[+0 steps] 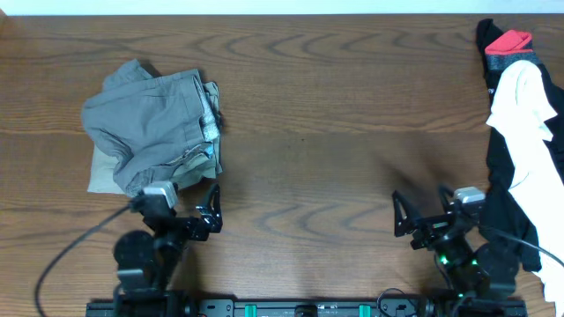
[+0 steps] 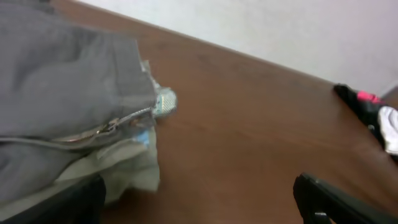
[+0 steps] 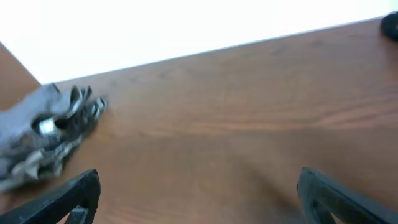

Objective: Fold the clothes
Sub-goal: 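Reach the right gripper to the white T-shirt pile and grasp it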

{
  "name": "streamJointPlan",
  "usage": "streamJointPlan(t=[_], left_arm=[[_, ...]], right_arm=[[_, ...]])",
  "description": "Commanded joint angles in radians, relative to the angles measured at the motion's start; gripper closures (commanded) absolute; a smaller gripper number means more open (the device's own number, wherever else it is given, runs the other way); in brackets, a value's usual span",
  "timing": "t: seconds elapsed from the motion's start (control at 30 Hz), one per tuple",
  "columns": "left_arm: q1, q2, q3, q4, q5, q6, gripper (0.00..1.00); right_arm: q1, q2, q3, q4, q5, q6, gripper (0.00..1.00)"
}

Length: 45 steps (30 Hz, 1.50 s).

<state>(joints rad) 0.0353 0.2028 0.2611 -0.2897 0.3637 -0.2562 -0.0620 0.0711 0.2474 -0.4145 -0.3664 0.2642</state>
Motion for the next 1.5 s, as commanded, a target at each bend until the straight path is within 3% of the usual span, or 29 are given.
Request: streamJointPlan(t=[0.0,0.13,0.33,0.47,0.6,0.77,0.83,1.07,1.3,1.47], left_arm=[[-0.004,0.148,0.237,-0.101,-0.015,0.051,0.02],[-0.004,0.418,0.507,-0.312,-0.016,0.084,0.02],[-0.004,0.731,0.863,-0.549,-0.008,0.083,0.02],[-0.004,0.827,0.978,-0.586,0.136,0.084,0.02],[-0.004,0.859,0.987,-0.602,0.148,0.114,0.02],[-0.004,0.865,0.987,-0.692,0.148,0.156,0.02],[-0.004,0.865,0.987,-0.726,0.145,0.160,0.02],[-0.004,0.865,0.987,-0.775,0.144,0.179,0.02],[-0.004,0.869,0.987,-0.768,0.140,0.185,0.02],[-0.004,0.869,0.987,-0.770,0.140,0.185,0.02]], right_arm=[[0.010,0.111,0.122,0.006,0.041,0.042,0.01],[0.010,0.372,0.288,-0.055,0.042,0.043,0.01],[0.006,0.852,0.695,-0.395,0.097,0.000,0.01],[0.002,1.151,1.039,-0.647,0.093,-0.181,0.01],[-0.005,1.364,1.252,-0.763,0.185,-0.229,0.01],[-0.118,1.545,1.379,-0.778,0.237,-0.160,0.01],[-0.195,1.623,1.417,-0.779,0.277,-0.134,0.09],[-0.397,1.799,1.440,-0.703,0.333,-0.066,0.25],[-0.422,1.936,1.439,-0.558,0.358,-0.061,0.33],[-0.422,2.002,1.439,-0.439,0.404,-0.056,0.32]])
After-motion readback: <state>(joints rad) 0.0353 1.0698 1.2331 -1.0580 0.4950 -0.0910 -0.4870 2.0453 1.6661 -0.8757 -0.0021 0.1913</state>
